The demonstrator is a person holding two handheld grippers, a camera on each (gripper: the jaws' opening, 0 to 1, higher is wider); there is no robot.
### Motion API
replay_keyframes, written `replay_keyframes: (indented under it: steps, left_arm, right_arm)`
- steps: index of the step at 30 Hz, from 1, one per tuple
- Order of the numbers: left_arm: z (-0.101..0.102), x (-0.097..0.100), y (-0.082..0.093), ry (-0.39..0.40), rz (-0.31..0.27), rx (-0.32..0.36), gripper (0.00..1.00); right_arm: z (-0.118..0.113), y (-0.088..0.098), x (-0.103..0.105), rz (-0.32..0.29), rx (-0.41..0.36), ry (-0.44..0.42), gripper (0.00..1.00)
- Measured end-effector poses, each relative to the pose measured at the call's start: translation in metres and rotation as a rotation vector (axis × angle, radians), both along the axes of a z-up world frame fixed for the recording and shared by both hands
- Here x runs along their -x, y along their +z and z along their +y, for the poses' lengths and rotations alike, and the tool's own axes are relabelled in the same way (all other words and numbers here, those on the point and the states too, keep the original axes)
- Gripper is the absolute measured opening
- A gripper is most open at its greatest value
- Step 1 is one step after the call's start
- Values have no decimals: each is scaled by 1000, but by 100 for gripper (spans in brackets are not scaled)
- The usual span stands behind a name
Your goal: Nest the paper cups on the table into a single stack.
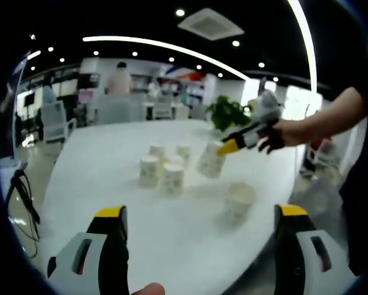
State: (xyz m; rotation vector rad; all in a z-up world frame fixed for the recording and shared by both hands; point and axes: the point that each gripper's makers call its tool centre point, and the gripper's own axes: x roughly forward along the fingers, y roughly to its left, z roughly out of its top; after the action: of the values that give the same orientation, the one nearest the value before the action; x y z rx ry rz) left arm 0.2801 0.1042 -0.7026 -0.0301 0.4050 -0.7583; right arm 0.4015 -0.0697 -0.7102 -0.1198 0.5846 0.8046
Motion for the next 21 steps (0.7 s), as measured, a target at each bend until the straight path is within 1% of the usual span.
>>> replay_keyframes:
  steps: [7, 8, 11, 14, 18, 19, 21]
  left_arm:
    - [-2, -1, 2, -8, -7, 7, 100]
    - [-2, -1, 3, -8, -8, 8, 100]
    - [-2, -3, 3, -6, -8, 14, 100]
    - [-3, -2, 4, -11, -11, 15, 100]
    - [-4, -3, 5, -13, -11, 18, 100]
    - [-5, -3, 5, -14, -11, 16, 100]
    - [-7, -3, 6, -17, -12, 19, 100]
  right_arm:
    - [2, 23, 7, -29, -46, -3, 33]
    - [6, 31, 8, -35, -92, -7, 33]
    - [6, 36, 12, -34, -109, -11, 33]
    - [7, 44, 16, -50, -129, -4, 33]
    - [6, 52, 20, -52, -165, -19, 33]
    - [6, 56, 21, -53, -195, -26, 33]
    - [3, 56, 22, -49, -204, -36, 33]
